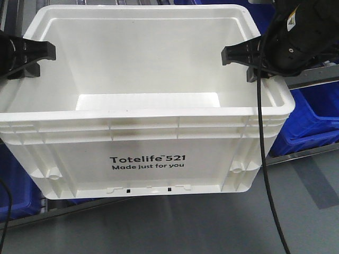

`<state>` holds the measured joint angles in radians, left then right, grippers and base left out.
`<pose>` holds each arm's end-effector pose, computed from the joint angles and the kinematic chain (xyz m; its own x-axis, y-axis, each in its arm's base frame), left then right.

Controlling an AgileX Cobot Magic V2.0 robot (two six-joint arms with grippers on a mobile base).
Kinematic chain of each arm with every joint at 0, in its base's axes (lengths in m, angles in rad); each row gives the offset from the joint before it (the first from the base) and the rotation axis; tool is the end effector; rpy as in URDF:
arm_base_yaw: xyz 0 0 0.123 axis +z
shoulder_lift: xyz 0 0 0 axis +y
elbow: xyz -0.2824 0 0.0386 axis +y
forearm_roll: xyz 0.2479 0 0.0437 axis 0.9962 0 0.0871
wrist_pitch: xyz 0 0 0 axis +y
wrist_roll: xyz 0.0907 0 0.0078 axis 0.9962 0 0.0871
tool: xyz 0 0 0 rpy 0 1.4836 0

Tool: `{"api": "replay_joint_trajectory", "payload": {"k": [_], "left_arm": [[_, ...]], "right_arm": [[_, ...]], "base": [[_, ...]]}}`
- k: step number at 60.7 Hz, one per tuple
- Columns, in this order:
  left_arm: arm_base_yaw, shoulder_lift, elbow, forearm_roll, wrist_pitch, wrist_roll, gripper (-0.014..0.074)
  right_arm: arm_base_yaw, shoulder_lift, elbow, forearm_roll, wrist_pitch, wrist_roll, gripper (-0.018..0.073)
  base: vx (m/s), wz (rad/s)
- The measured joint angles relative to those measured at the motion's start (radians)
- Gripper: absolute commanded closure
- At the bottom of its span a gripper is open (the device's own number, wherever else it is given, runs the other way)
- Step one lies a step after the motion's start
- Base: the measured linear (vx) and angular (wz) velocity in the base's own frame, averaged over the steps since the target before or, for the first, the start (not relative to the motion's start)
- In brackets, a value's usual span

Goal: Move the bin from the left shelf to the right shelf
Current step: 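Hold the tote with both grippers while the base drives away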

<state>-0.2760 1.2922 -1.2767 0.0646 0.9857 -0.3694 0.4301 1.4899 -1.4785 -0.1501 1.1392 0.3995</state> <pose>0.2548 -0.0671 0.3730 -0.7982 -0.1139 -0.5916 -0.0222 0.9869 -0.1600 0.2852 0.1172 0.3698 -0.8645 -0.0369 -0.5013 -0.0714 0.9962 0.0498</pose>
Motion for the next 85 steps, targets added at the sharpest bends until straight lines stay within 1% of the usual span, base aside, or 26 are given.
{"api": "replay_joint_trajectory", "payload": {"k": [85], "left_arm": [[0.000, 0.000, 0.000, 0.001, 0.000, 0.000, 0.0542]], "right_arm": [[0.000, 0.000, 0.000, 0.000, -0.002, 0.000, 0.0529]], "base": [[-0.03, -0.33]]}}
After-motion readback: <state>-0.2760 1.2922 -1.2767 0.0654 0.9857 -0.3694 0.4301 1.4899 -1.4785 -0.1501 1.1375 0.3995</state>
